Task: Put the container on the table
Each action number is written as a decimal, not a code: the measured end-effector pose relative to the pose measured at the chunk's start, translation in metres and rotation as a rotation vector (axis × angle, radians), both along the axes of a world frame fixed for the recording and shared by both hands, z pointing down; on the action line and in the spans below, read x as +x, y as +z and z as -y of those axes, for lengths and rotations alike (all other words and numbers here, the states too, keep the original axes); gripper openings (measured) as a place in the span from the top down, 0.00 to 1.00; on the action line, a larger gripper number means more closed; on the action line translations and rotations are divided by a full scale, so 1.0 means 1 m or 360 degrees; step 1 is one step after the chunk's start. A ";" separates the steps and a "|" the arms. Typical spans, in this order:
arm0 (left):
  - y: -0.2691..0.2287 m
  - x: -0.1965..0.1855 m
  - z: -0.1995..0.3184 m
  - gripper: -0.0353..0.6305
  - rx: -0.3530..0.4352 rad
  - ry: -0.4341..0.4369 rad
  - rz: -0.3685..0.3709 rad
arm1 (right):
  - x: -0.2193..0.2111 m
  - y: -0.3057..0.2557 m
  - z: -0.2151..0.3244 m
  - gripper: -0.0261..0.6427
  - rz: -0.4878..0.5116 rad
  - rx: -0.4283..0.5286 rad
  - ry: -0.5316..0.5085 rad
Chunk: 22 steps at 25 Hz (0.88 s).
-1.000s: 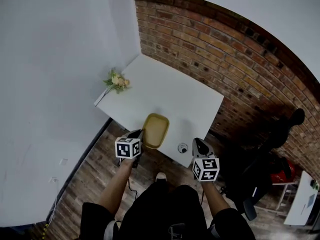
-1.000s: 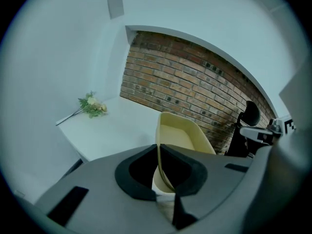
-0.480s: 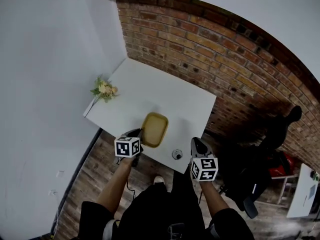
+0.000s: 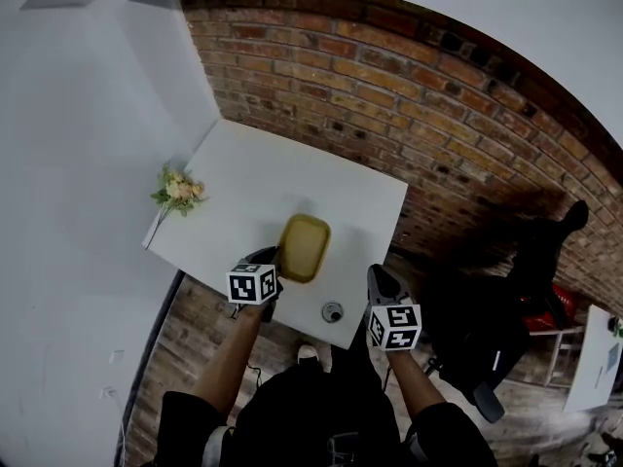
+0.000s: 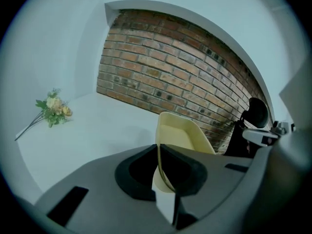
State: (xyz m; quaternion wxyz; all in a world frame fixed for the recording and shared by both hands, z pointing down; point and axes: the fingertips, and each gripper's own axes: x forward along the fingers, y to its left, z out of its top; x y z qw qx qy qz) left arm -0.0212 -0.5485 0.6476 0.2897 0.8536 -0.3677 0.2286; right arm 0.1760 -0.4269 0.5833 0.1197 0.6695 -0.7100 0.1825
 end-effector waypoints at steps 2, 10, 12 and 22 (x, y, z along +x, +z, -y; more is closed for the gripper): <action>0.003 0.014 0.006 0.91 -0.0010 0.0015 0.0000 | 0.009 0.003 0.003 0.92 0.0005 -0.0012 0.0013; 0.016 0.071 0.024 0.91 -0.0037 0.0097 -0.0013 | 0.048 0.014 0.016 0.92 0.0022 -0.0044 0.0079; 0.020 0.084 0.026 0.91 -0.0049 0.0122 -0.0012 | 0.057 0.016 0.017 0.92 0.0027 -0.0052 0.0101; 0.048 0.146 0.028 0.91 -0.0082 0.0221 -0.0009 | 0.097 0.027 0.012 0.92 0.0045 -0.0092 0.0222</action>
